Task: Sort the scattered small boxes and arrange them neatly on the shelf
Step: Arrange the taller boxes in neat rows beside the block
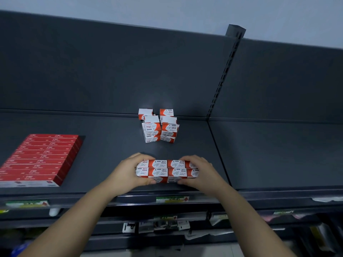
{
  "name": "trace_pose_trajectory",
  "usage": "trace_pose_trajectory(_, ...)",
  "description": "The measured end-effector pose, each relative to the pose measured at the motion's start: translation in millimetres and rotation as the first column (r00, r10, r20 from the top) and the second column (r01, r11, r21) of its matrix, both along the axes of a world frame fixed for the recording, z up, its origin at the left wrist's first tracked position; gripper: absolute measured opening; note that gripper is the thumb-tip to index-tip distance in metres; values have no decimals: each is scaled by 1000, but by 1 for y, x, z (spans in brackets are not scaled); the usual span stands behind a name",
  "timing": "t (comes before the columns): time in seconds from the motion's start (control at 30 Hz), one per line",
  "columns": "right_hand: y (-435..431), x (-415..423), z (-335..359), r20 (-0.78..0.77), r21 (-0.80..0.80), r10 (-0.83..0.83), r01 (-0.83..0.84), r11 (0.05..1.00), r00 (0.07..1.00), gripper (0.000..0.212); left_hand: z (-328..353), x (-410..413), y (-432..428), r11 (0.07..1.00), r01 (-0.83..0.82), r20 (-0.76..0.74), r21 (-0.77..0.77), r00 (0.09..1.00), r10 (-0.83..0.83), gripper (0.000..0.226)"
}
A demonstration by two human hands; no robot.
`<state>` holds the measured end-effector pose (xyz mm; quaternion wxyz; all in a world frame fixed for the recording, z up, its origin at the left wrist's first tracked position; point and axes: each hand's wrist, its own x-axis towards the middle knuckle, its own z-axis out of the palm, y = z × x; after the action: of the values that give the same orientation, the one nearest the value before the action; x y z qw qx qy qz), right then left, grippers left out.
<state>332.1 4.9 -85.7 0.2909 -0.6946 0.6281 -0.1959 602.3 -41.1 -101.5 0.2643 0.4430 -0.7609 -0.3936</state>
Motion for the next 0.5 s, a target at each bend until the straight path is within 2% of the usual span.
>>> trace_pose_trajectory(0.5,3,3,5,-90,-5,31,-32,999,995,67,3,1,3,1000,9,37,-22,999,-8,66)
